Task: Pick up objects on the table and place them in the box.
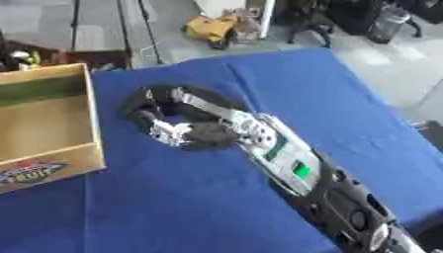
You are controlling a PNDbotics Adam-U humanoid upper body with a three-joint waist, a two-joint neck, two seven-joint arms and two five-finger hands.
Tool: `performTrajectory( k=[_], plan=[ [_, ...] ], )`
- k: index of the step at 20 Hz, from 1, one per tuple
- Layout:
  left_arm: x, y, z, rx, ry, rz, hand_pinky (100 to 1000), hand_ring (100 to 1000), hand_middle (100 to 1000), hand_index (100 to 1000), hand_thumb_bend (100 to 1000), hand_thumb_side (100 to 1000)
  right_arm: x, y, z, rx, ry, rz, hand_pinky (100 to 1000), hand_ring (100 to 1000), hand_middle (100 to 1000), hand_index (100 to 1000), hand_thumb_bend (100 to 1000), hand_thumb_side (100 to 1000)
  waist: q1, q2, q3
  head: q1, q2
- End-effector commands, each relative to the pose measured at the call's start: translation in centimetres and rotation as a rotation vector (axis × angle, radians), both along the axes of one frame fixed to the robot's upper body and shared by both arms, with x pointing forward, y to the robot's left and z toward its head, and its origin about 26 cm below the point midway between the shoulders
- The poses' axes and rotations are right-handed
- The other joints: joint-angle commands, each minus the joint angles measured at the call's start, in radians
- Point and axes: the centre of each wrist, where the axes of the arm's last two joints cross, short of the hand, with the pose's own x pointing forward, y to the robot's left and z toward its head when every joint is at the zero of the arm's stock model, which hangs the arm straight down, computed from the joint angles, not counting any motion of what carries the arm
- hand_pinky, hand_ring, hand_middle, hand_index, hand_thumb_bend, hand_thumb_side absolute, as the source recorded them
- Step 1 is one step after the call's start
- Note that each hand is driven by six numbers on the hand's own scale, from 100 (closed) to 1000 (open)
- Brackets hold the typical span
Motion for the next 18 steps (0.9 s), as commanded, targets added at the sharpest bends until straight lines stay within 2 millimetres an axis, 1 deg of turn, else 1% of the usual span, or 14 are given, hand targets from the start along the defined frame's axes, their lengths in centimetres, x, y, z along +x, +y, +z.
performTrajectory(
  k=[1,6,10,13,15,18],
  plan=[
    [0.0,0.0,0.6,0.006,-0.02,-0.008,529,759,682,604,201,1000,-0.4,-0.2,0.9,-0.012,-0.031,-0.003,734,816,768,789,100,742,-0.001,-0.018,0.001,0.001,0.004],
    [0.0,-0.1,0.7,0.004,-0.023,-0.007,529,756,678,604,200,1000,-0.3,-0.5,1.2,-0.013,-0.039,-0.017,734,815,768,789,100,736,-0.001,-0.018,0.009,0.009,-0.002],
    [0.1,-0.1,0.9,0.002,-0.029,-0.011,528,752,667,600,199,1000,-0.1,-1.3,1.8,-0.026,-0.058,-0.058,729,808,766,791,100,715,-0.001,-0.02,0.025,0.026,-0.015],
    [0.2,-0.3,1.1,0.003,-0.033,-0.021,528,750,658,597,199,1000,0.2,-2.1,2.2,-0.043,-0.075,-0.099,722,802,762,790,100,696,-0.004,-0.021,0.04,0.029,-0.021],
    [0.2,-0.4,1.2,0.006,-0.035,-0.034,528,749,653,595,198,1000,0.7,-3.0,2.6,-0.062,-0.083,-0.143,717,800,760,789,100,683,-0.007,-0.025,0.057,0.03,-0.024],
    [0.3,-0.9,1.4,0.013,-0.04,-0.071,528,749,650,595,199,1000,2.3,-4.8,2.9,-0.088,-0.082,-0.236,712,798,757,789,100,679,-0.013,-0.029,0.095,0.017,-0.03]
  ],
)
